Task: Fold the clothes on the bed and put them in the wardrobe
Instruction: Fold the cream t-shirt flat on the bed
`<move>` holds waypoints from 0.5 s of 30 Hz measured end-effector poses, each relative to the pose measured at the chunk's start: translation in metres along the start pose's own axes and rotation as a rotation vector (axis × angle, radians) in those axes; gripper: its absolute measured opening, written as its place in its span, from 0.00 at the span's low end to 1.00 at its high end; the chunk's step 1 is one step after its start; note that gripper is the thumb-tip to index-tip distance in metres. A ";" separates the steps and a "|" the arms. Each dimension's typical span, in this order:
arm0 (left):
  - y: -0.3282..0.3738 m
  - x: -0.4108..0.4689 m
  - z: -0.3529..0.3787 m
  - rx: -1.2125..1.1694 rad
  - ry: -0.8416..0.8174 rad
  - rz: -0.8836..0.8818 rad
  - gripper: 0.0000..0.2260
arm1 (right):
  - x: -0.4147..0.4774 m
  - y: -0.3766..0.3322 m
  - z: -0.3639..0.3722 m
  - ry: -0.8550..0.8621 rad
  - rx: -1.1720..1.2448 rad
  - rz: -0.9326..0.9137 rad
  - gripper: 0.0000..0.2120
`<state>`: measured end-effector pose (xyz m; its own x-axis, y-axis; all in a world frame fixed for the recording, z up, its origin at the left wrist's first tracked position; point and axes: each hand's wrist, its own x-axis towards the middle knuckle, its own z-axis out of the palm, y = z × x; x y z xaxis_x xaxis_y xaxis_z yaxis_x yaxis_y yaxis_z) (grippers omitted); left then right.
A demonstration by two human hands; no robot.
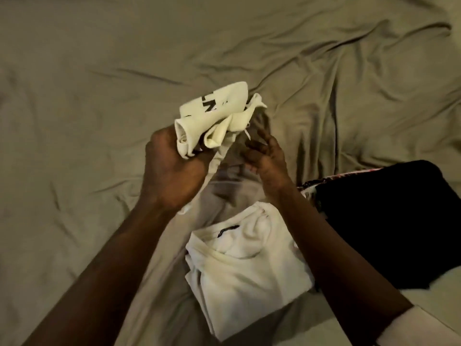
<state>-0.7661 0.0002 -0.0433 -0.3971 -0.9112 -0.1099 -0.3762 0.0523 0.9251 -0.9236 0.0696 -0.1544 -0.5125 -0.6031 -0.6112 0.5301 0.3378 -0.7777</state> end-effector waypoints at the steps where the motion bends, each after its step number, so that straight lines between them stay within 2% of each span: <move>1: 0.011 -0.009 -0.010 -0.078 -0.058 -0.007 0.16 | -0.012 -0.003 -0.002 -0.012 0.017 -0.034 0.36; 5: 0.052 -0.069 -0.049 -0.455 -0.266 -0.071 0.15 | -0.091 -0.015 -0.031 -0.106 0.208 -0.170 0.45; 7: 0.054 -0.096 -0.055 -0.725 -0.324 -0.230 0.13 | -0.131 -0.024 -0.054 -0.152 0.254 -0.199 0.38; 9: 0.038 -0.123 -0.051 -0.869 -0.287 -0.370 0.15 | -0.162 -0.027 -0.081 -0.172 0.158 -0.167 0.31; 12: -0.026 -0.153 -0.025 -0.896 -0.228 -0.561 0.16 | -0.175 -0.020 -0.111 0.023 -0.189 -0.167 0.24; 14: -0.075 -0.177 -0.001 -0.780 -0.200 -0.726 0.14 | -0.166 -0.001 -0.123 0.095 -0.358 -0.119 0.20; 15: -0.096 -0.187 0.010 -0.659 -0.151 -0.733 0.13 | -0.160 0.010 -0.127 0.110 -0.406 -0.090 0.20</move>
<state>-0.6636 0.1699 -0.1152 -0.3719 -0.5638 -0.7375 -0.0495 -0.7812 0.6223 -0.9226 0.2610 -0.0831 -0.6250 -0.5702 -0.5331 0.1820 0.5577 -0.8099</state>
